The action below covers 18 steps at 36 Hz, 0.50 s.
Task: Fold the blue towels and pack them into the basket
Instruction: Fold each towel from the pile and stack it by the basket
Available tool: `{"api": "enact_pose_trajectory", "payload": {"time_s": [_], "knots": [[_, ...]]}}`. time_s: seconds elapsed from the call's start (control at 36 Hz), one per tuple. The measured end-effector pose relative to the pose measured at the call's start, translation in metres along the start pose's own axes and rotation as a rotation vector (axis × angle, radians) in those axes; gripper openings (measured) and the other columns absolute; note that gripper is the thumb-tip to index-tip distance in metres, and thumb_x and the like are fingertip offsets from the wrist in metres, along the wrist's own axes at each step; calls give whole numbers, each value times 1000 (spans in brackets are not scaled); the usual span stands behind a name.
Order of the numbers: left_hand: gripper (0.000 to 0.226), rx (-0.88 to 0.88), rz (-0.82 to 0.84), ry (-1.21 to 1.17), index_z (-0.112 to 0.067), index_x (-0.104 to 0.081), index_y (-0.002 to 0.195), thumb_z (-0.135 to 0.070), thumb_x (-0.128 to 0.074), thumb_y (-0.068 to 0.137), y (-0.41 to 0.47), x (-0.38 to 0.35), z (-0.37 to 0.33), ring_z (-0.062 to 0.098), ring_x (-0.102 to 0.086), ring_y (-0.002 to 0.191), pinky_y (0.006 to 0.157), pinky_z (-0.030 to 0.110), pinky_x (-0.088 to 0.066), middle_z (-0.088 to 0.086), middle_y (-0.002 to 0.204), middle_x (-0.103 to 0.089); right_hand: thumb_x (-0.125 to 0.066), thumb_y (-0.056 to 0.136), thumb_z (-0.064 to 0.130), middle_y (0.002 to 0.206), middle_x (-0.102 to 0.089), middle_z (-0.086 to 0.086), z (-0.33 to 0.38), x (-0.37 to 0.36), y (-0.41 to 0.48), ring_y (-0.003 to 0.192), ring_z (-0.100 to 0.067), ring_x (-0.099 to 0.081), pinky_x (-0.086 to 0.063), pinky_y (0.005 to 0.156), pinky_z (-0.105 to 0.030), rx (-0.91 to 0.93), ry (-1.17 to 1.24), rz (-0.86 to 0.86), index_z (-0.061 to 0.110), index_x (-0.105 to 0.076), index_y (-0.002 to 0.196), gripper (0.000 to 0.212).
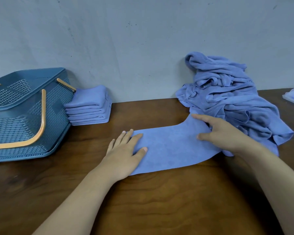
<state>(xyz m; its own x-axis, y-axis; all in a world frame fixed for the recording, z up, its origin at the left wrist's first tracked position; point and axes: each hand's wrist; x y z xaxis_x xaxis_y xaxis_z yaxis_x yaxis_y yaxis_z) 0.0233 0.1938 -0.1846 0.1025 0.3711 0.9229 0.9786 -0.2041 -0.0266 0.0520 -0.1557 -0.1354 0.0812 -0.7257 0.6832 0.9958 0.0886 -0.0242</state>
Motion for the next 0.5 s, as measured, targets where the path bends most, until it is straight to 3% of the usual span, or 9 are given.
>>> {"api": "enact_pose_trajectory", "payload": {"time_s": [0.11, 0.19, 0.25, 0.31, 0.33, 0.36, 0.42, 0.47, 0.5], "knots": [[62, 6, -15, -104, -48, -24, 164, -67, -33, 106, 3, 2, -1, 3, 7, 162, 132, 39, 3, -22, 176, -5, -76, 90, 26, 125, -60, 18, 28, -6, -6, 90, -1, -64, -48, 79, -25, 24, -35, 18, 59, -42, 152, 78], [46, 51, -160, -418, -42, -43, 157, -49, -42, 111, 9, 16, 5, 6, -25, 156, 124, 33, -23, -21, 165, -35, -73, 91, 24, 136, -63, 2, 63, -8, -8, 99, -14, -68, -55, 86, -34, 80, -62, 48, 56, -37, 156, 81], [36, 101, -319, -528, -40, -55, 146, -39, -43, 112, 11, 27, 19, 5, -49, 134, 105, 27, -37, -19, 145, -53, -70, 93, 21, 126, -67, -8, 87, -14, -7, 85, -11, -69, -52, 74, -29, 117, -85, 62, 53, -35, 159, 81], [29, 169, -421, -550, -38, -61, 131, -29, -43, 110, 13, 35, 37, 6, -63, 104, 84, 26, -45, -19, 124, -65, -67, 94, 17, 100, -65, 6, 108, -26, -5, 65, 9, -61, -42, 57, -12, 142, -90, 73, 46, -33, 162, 81], [27, 196, -428, -565, -39, -61, 123, -25, -43, 108, 13, 37, 46, 8, -67, 90, 75, 26, -46, -19, 113, -70, -66, 94, 16, 94, -59, 15, 118, -34, -4, 60, 16, -57, -40, 52, -7, 155, -95, 79, 42, -33, 163, 81], [26, 213, -410, -581, -39, -60, 117, -22, -43, 107, 14, 38, 52, 10, -68, 81, 69, 27, -47, -17, 101, -73, -66, 94, 15, 101, -59, 17, 127, -42, -4, 62, 19, -56, -40, 53, -5, 168, -108, 94, 38, -33, 164, 81], [24, 224, -342, -597, -42, -60, 111, -24, -44, 106, 14, 37, 59, 11, -70, 80, 69, 28, -49, -19, 89, -75, -65, 92, 15, 130, -59, 7, 144, -60, -5, 81, 10, -61, -45, 64, -13, 173, -156, 133, 31, -36, 163, 78], [22, 200, -293, -581, -45, -60, 109, -28, -47, 103, 14, 36, 60, 6, -70, 86, 74, 31, -52, -24, 89, -75, -65, 90, 16, 141, -57, -10, 156, -77, -5, 102, -13, -67, -57, 87, -34, 162, -201, 161, 19, -48, 151, 64], [21, 183, -274, -563, -47, -60, 109, -32, -49, 101, 14, 36, 59, 3, -69, 89, 76, 31, -52, -25, 91, -75, -65, 89, 16, 142, -55, -15, 159, -86, -5, 107, -24, -67, -55, 93, -44, 149, -211, 179, 14, -50, 146, 59]]}}
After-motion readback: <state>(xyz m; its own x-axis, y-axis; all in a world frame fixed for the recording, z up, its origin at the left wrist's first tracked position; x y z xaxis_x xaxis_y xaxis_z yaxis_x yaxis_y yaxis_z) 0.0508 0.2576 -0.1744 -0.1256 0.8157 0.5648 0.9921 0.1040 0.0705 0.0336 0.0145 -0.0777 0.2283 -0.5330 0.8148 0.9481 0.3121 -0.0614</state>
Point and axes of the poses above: each hand's wrist, its own y-axis towards the middle knuckle, its own x-axis out of the back of the hand, z = x × y
